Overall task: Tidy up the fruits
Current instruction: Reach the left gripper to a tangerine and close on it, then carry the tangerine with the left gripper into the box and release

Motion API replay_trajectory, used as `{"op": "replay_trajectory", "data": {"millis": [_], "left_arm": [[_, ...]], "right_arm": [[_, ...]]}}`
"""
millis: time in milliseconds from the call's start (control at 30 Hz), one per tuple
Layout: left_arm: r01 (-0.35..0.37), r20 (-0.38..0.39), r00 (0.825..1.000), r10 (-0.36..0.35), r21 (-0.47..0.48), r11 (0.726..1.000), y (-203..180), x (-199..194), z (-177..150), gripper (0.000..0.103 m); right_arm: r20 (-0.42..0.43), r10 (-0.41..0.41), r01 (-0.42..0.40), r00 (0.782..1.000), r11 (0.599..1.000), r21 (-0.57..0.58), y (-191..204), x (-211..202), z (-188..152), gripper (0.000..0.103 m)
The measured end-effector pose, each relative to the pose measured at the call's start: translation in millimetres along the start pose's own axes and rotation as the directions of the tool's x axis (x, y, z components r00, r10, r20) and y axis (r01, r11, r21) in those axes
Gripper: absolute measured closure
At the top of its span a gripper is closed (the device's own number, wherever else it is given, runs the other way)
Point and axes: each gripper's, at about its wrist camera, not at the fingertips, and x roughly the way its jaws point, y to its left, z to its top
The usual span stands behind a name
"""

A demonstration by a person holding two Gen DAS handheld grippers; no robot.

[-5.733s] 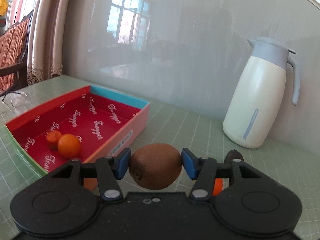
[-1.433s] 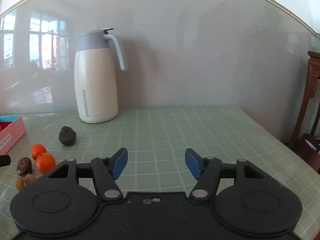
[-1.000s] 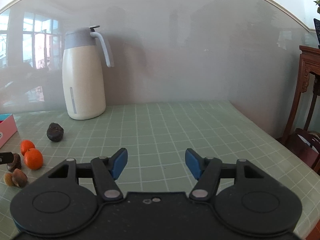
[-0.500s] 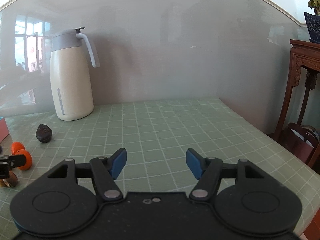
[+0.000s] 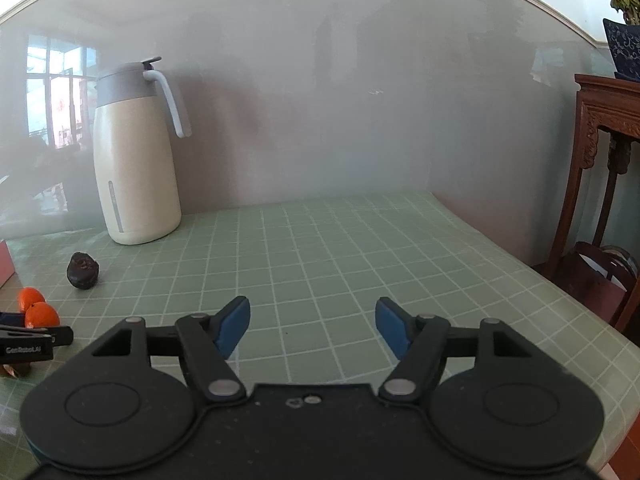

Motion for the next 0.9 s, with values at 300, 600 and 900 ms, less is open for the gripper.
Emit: {"op": "replay_trajectory", "data": {"millis": [300,600,900], "left_arm": [[0.033,0.015,0.999,-0.033,-0.01,0.999,5,-11,-2,0.06],[0.009,0.107,0.994,-0.011,0.013,1.0,23,-48,3,0.06],[-0.057,0.145,0.987,0.062,-0.037,0.998,78,-71,3,0.06]], "right_arm": [[-0.006,-0.009,0.009,1.0,1.0,0.007,-5,-1,0,0.033],[0.008,0.021,-0.021,1.0,1.0,0.012,11,-1,7,0.033],[0.018,0.064,-0.064,0.998,0.998,-0.01,39,-2,14,0.033]]}}
